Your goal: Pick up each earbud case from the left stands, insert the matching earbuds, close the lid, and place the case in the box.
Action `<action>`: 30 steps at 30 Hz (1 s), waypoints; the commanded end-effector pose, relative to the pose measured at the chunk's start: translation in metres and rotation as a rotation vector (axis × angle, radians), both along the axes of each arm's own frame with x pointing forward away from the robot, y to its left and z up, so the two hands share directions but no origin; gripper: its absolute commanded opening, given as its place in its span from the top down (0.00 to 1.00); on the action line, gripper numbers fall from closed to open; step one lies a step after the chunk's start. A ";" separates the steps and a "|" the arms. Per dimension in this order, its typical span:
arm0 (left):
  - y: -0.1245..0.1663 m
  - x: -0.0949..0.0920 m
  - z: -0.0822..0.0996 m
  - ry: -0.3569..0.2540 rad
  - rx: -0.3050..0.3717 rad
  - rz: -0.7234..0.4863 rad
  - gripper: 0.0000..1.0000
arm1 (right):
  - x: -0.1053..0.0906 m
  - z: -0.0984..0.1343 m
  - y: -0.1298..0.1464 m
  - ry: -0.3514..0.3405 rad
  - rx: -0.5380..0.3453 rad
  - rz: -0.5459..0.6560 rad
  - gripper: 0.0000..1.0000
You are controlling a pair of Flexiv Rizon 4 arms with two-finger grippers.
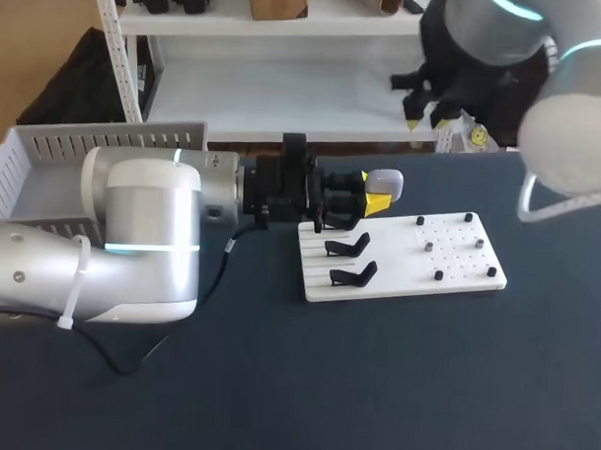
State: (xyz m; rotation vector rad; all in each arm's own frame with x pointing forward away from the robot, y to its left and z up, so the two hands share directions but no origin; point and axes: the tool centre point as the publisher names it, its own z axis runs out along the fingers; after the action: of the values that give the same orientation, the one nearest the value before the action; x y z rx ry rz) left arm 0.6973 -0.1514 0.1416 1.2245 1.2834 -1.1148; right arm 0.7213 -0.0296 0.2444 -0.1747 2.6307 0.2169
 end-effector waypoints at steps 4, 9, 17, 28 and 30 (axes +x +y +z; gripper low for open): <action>0.008 0.002 0.008 -0.018 -0.010 0.004 1.00 | -0.050 -0.015 -0.026 -0.084 0.071 -0.027 0.64; 0.038 0.006 0.035 -0.073 -0.016 0.012 1.00 | -0.062 -0.031 -0.032 -0.059 0.103 -0.046 0.63; 0.139 0.024 0.062 -0.150 0.083 0.092 1.00 | -0.075 -0.048 -0.039 -0.031 0.124 -0.067 0.61; 0.274 0.057 0.067 -0.187 0.137 0.249 1.00 | -0.085 -0.057 -0.049 0.005 0.102 -0.114 0.63; 0.293 0.062 0.060 -0.166 0.157 0.293 1.00 | -0.086 -0.057 -0.050 0.012 0.090 -0.121 0.63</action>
State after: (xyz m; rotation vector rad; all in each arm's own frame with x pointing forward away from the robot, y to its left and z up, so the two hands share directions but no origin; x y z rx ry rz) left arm 0.7762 0.0895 0.1987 1.2034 1.3696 -0.7150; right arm 0.6409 -0.0792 0.1863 0.0014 2.6691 0.3151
